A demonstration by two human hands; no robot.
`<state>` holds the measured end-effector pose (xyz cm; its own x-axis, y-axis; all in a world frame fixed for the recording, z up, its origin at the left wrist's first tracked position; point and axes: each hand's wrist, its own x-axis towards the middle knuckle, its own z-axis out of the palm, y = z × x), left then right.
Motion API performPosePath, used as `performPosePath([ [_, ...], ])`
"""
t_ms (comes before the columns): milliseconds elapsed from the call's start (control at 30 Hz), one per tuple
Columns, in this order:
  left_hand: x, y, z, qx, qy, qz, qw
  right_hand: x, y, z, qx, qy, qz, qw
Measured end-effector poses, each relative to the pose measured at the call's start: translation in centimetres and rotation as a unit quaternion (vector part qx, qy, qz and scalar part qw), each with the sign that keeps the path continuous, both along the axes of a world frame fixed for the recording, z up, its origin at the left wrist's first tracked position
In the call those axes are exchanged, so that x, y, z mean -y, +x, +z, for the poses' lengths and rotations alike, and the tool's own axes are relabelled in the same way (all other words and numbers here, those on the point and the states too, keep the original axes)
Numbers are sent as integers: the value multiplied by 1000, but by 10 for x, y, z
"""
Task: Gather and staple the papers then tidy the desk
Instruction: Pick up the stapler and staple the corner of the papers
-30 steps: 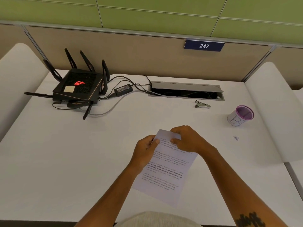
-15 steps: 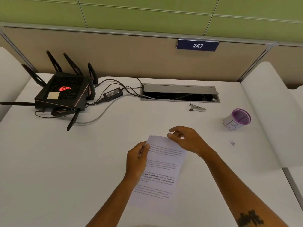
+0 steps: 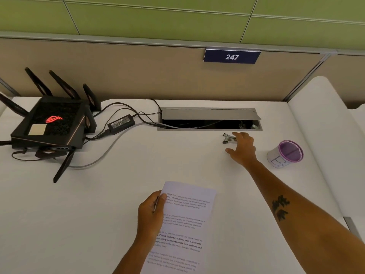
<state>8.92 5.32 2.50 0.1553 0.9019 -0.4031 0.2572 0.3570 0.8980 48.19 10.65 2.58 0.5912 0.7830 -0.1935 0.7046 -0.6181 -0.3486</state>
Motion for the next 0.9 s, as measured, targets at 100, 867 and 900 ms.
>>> performPosePath([
  [100,-5,3,-4,0,-5,-1,1000,-17,7,-9,-2,-27,10,1000],
  [867,-4,-12,-1,7,27,-5,1000,51,-102,10,-190,139,53,970],
  [900,-3,-15,1,10,33,-6,999,55,-112,16,-201,153,66,965],
])
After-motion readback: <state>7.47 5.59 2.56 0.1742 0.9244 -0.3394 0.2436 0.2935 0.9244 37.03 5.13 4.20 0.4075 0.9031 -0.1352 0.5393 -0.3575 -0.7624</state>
